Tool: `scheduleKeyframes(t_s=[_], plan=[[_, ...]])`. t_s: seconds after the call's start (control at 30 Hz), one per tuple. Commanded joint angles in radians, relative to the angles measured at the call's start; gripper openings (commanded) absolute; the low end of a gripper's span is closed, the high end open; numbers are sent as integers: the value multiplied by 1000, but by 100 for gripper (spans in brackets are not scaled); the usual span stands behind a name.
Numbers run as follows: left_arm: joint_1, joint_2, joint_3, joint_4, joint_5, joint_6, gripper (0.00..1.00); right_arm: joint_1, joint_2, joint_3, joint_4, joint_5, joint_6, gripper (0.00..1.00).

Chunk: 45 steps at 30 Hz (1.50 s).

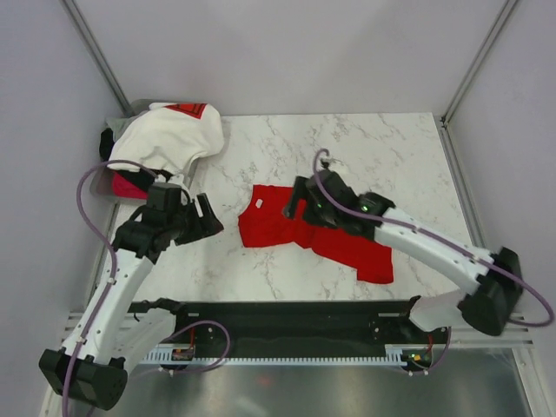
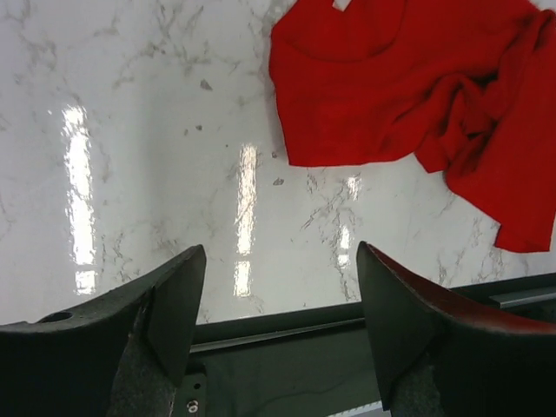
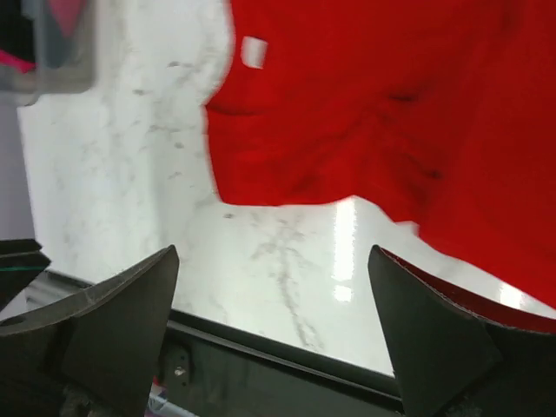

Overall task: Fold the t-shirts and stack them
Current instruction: Flatten the tshirt out

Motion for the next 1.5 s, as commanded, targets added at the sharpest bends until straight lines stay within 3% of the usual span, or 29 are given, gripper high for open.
scheduleKeyframes(t_s=[0.0, 0.13, 0.23, 0.5, 0.7, 0.77, 0.83, 0.97, 1.0, 1.07, 1.1, 1.17, 1.2, 1.33, 1.47], plan=[[-58, 31, -103, 71, 23, -123, 77, -11, -228, -368, -113, 143, 172, 98], [-121, 63, -200, 202, 14, -178, 74, -11, -529, -628, -54, 133, 277, 97], [-143, 132, -241, 312, 16, -206, 73, -13, -544, -667, -47, 125, 238, 95], [-181, 398, -249, 531, -40, -200, 72, -13, -286, -528, -16, 171, 96, 95], [-186, 560, -264, 665, -15, -224, 63, -13, -67, -351, 6, 180, -26, 98], [-187, 591, -271, 706, -6, -226, 53, -19, -5, -321, 12, 186, -46, 98], [-187, 625, -255, 714, 2, -223, 36, -39, 54, -294, 19, 180, -68, 95], [-189, 657, -223, 711, 0, -203, 6, -59, 133, -285, 56, 154, -102, 79], [-187, 657, -220, 710, 2, -203, 2, -60, 142, -278, 47, 151, -105, 59], [-189, 645, -217, 704, 0, -204, 2, -60, 136, -279, 35, 149, -102, 42], [-189, 619, -221, 693, -3, -207, 2, -62, 124, -288, 23, 151, -95, 28], [-189, 587, -225, 681, -7, -209, 2, -60, 73, -300, -2, 165, -94, 15], [-189, 553, -221, 662, -7, -210, 2, -62, 38, -301, -13, 171, -92, 2], [-187, 429, -166, 524, -32, -207, 2, -64, -57, -262, -120, 215, -108, 0], [-187, 243, -19, 323, -122, -174, 2, -93, -209, -102, -324, 298, -129, 0]])
